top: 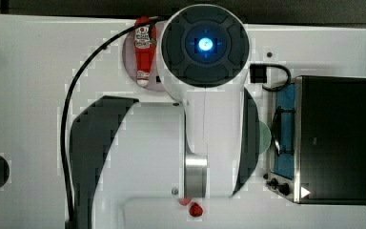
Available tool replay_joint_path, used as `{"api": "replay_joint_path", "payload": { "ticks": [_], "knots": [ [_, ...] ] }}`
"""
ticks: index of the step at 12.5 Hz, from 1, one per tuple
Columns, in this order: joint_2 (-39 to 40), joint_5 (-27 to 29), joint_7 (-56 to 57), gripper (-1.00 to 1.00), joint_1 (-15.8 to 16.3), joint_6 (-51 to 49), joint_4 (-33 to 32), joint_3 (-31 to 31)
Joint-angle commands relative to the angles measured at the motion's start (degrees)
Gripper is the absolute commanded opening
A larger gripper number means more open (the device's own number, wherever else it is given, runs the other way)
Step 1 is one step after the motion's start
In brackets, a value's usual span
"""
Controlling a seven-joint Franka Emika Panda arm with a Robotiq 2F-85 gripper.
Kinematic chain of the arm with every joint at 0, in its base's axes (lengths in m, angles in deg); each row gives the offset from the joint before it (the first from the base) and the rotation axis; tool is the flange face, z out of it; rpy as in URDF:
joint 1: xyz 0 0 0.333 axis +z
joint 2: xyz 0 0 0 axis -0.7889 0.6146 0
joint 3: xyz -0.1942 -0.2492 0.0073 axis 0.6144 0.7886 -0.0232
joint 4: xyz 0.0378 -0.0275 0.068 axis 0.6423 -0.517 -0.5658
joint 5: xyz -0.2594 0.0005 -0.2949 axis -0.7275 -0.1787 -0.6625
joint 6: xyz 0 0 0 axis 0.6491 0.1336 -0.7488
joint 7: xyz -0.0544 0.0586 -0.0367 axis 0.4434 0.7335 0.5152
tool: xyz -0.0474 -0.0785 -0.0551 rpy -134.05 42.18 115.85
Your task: Drag strainer right to left.
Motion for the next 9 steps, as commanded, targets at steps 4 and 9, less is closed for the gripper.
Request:
{"api": "replay_joint_path", "payload": {
  "ticks": [4,9],
  "knots": [
    [-26.19,-1.93,-7.07,1.0,-1.39,-15.43,-9.55,1.29],
    [-20.27,-1.93,-8.64,1.0,-1.37,-6.35,-18.49,0.32]
  ]
}}
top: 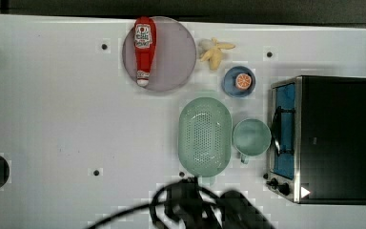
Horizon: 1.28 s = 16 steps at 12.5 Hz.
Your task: Drag strainer right to left.
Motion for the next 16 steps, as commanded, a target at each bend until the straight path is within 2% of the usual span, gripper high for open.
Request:
{"api": "replay_joint_path", "payload": {
  "ticks": [1,5,9,13,16],
  "knots": [
    [13.27,0.29,-5.18,1.0,-0.45,7.64,-10.91,0.1],
    [23.24,0.29,-17.78,1.0,-0.45,26.5,-19.28,-0.28],
    [34.87,0.29,-30.55,1.0,-0.51,46.0,-23.45,-0.19],
    [43.94,0.29,-41.77,1.0,-0.44,55.48,-25.06,-0.25],
    [49.59,0.29,-41.84,1.0,-0.03,61.65,-26.06,-0.81]
  ]
}}
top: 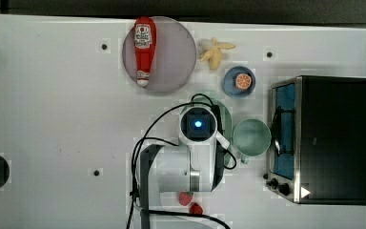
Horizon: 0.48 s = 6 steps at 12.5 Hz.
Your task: Drag strainer right to left.
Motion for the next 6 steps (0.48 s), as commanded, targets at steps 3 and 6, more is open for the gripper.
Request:
{"api": "replay_joint_path", "payload": {
  "ticks": [3,6],
  "knots": [
    [7.7,0.69,-5.27,1.0,2.37,7.5,-0.46,-1.84],
    [8.31,0.87,-9.33,1.0,3.42,8.06,-0.9,-2.41]
  ]
}}
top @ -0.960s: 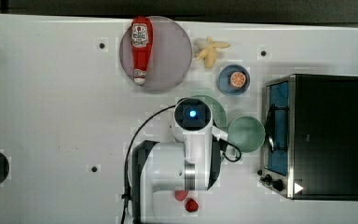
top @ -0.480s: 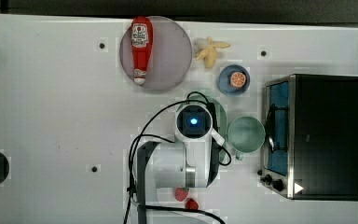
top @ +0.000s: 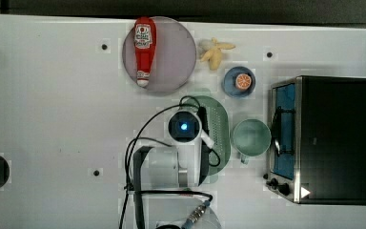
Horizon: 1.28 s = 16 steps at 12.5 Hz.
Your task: Drag strainer right to left.
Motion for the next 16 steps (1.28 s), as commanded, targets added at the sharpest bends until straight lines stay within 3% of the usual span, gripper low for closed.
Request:
{"api": "replay_joint_path", "payload": {
  "ticks": [1,9,16],
  "knots": [
    [-0.92,0.04,-7.59,1.0,2.28,-0.95,-0.83,-1.02],
    [-0.14,3.2,-14.58,1.0,9.06,-1.21,0.28,-5.25],
    [4.29,10.17,-17.57,1.0,16.48,-2.57,7.01,-7.04]
  ]
}}
